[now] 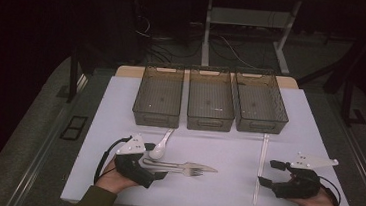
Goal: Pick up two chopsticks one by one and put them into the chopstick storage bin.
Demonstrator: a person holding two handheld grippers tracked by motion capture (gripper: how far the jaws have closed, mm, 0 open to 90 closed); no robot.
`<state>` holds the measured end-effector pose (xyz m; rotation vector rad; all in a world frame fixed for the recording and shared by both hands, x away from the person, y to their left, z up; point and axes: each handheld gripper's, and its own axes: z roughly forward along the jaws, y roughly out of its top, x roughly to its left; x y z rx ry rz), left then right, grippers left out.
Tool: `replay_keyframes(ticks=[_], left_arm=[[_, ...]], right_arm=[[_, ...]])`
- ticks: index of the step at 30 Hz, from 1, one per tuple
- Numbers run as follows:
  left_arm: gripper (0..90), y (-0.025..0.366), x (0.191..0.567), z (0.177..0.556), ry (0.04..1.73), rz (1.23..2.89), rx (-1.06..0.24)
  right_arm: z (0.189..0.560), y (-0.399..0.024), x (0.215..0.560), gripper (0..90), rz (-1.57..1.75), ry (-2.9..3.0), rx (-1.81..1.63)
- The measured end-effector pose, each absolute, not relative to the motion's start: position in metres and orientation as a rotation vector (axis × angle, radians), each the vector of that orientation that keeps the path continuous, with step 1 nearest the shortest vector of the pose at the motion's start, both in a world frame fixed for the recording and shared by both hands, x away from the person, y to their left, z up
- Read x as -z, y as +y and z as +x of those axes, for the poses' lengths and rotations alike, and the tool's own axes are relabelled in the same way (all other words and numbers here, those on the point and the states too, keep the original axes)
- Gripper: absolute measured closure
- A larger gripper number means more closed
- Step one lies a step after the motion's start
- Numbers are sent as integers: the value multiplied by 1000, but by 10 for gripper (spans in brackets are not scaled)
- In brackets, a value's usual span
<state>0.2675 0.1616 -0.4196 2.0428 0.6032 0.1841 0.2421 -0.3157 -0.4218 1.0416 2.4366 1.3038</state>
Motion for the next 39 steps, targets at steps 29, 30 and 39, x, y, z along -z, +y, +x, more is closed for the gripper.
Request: replay_keyframes(ticks=[29, 30, 39], left_arm=[[0, 168, 422, 263, 627, 2049, -205], [0, 168, 422, 263, 626, 2051, -205], [0, 167, 422, 263, 625, 2051, -204]], right_arm=[[229, -312, 441, 894, 931, 2705, -1161], [229, -310, 442, 896, 925, 2714, -1151], [230, -303, 447, 896, 887, 2762, -1104]])
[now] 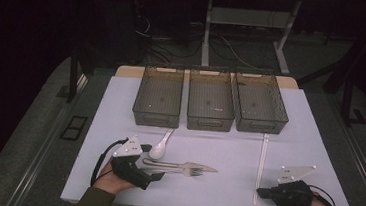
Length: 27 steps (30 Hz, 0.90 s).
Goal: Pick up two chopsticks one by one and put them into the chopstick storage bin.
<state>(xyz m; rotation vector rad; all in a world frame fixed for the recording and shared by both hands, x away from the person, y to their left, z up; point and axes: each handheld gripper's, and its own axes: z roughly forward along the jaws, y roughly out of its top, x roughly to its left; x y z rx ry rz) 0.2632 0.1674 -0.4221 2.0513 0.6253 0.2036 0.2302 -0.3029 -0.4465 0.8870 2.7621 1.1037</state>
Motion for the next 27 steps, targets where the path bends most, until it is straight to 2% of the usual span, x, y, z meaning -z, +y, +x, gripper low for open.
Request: replay_keyframes(ticks=[27], left_arm=[[0, 168, 421, 263, 629, 2045, -205]], right_arm=[[245, -273, 446, 896, 826, 2769, -1094]])
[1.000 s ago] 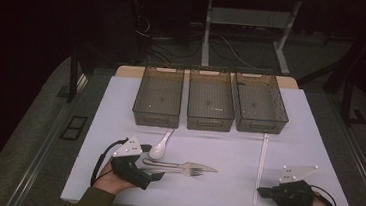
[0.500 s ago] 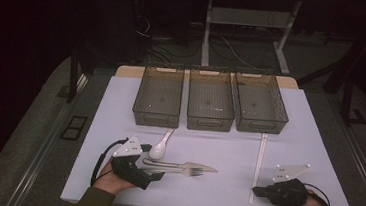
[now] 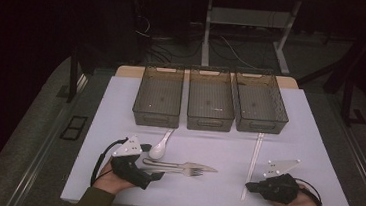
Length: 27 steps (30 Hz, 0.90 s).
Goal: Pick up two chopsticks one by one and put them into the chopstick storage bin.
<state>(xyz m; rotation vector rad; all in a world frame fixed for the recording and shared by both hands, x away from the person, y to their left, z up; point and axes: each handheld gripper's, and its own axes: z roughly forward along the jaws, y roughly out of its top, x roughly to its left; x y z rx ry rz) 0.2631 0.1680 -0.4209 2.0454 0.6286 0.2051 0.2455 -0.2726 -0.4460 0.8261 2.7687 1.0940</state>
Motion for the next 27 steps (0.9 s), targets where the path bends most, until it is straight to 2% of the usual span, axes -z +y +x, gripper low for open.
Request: replay_keyframes(ticks=[27], left_arm=[[0, 169, 421, 264, 630, 2044, -205]], right_arm=[[268, -234, 446, 896, 759, 2772, -1126]])
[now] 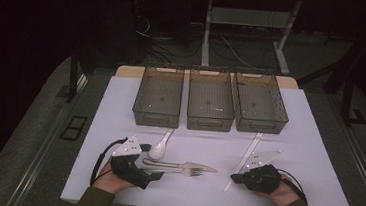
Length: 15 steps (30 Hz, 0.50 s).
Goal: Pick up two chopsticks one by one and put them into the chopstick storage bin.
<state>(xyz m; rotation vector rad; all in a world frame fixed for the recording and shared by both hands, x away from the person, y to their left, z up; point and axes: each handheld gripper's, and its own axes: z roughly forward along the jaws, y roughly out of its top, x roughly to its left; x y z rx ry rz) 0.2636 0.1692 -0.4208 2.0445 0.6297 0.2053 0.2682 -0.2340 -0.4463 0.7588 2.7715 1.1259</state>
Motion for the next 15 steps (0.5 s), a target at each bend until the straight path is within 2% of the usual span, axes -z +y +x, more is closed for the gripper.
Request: replay_keyframes(ticks=[15], left_arm=[[0, 170, 421, 264, 633, 2038, -203]], right_arm=[[279, -212, 448, 896, 730, 2769, -1127]])
